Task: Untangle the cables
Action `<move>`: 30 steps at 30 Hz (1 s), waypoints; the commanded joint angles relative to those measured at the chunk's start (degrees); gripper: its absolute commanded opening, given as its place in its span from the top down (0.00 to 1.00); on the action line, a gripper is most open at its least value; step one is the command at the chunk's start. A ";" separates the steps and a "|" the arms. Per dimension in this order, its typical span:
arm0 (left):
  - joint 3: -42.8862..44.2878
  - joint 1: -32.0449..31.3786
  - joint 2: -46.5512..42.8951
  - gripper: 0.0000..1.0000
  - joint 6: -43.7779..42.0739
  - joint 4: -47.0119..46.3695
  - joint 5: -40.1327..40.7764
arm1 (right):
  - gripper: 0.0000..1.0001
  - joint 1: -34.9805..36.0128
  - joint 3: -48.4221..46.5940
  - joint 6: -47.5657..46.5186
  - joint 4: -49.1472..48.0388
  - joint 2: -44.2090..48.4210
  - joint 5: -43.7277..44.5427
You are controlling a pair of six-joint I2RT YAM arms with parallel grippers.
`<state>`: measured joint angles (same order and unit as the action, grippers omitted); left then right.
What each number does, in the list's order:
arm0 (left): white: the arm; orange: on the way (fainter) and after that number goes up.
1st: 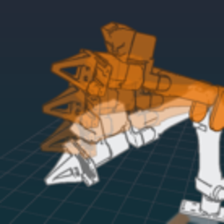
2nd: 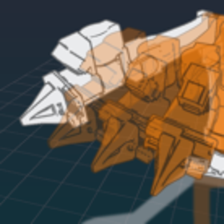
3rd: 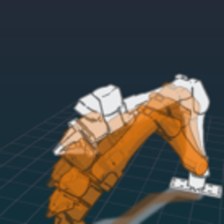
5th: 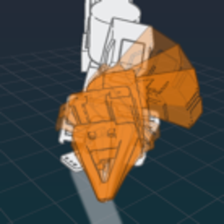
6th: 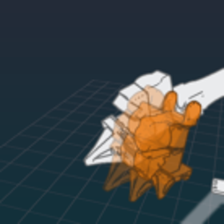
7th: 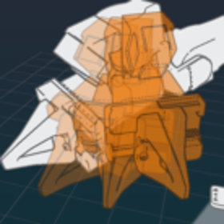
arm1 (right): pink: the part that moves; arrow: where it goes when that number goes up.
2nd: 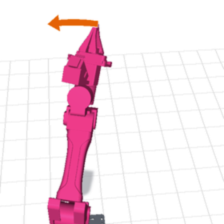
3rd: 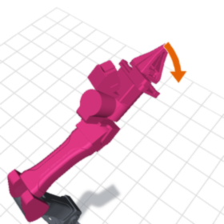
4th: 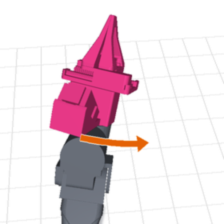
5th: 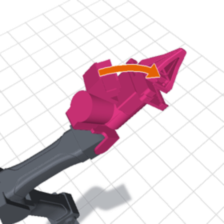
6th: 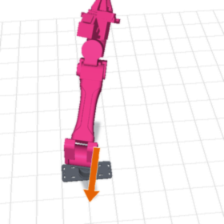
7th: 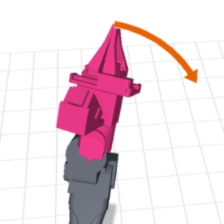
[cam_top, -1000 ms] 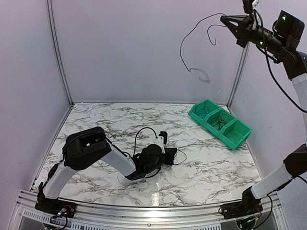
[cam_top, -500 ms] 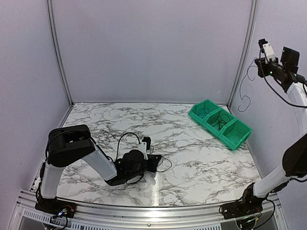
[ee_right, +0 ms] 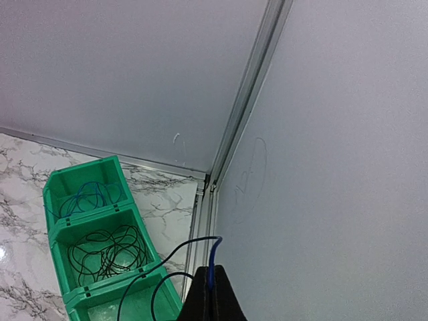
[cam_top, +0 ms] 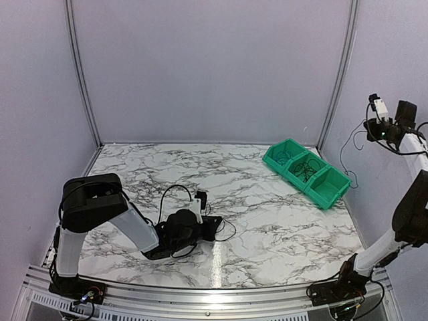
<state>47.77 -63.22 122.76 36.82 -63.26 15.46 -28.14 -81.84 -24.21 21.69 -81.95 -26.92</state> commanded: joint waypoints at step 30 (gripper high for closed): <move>0.73 0.03 0.02 1.00 -0.22 -2.10 -0.34 | 1.00 -0.08 8.52 -7.17 5.43 -3.99 -3.02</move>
<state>48.05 -63.22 122.78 36.88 -63.40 15.25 -28.14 -71.96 -28.21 22.17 -80.86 -30.50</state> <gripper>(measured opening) 0.020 0.021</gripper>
